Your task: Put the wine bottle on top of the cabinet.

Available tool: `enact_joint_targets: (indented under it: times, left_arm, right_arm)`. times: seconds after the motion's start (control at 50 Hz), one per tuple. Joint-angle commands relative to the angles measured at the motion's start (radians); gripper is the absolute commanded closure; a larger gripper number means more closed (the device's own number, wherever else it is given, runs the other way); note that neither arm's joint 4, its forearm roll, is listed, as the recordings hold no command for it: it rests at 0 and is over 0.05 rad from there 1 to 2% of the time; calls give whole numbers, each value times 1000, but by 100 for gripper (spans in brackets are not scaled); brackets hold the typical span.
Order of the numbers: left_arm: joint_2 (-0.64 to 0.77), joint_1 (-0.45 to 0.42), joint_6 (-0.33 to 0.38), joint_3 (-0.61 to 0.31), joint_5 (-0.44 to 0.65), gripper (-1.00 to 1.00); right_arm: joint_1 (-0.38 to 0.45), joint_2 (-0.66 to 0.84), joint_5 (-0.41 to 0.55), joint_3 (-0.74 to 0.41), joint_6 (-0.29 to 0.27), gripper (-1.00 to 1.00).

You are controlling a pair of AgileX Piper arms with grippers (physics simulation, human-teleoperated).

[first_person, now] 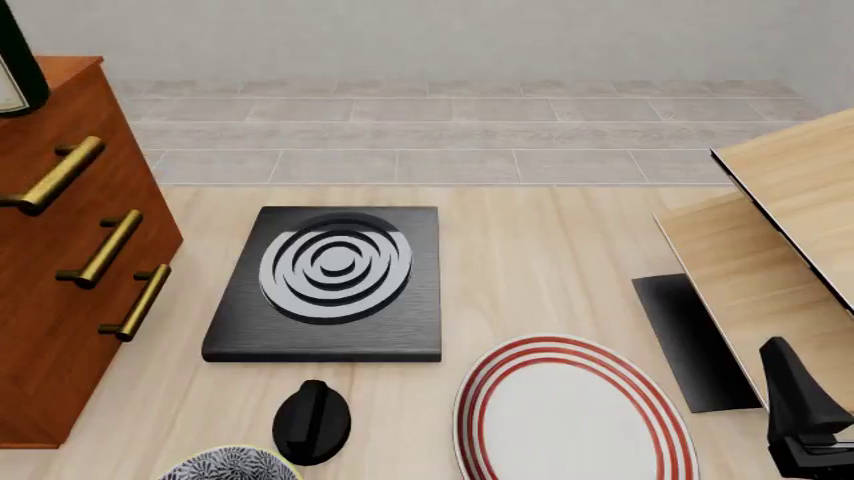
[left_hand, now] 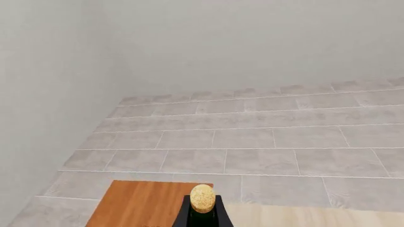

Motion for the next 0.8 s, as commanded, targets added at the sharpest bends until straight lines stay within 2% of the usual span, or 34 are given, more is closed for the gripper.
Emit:
enact_joint_targets:
  times: [0.02,0.1,0.24,0.46,0.6,0.8]
  left_arm:
    - [23,70,8,-61,11,100]
    - [26,77,28,-54,12,100]
    - [59,105,33,-119,40,100]
    - [68,160,24,-53,2,100]
    - [92,234,26,-36,-40,100]
    - [96,239,46,-5,-44,100]
  right_arm:
    - [1,0,0,0,-1,-100]
    - [1,0,0,0,-1,-100]
    - [1,0,0,0,-1,-100]
    - [1,-1,0,0,-1,-100]
    - [1,0,0,0,-1,-100]
    - [1,-1,0,0,-1,-100]
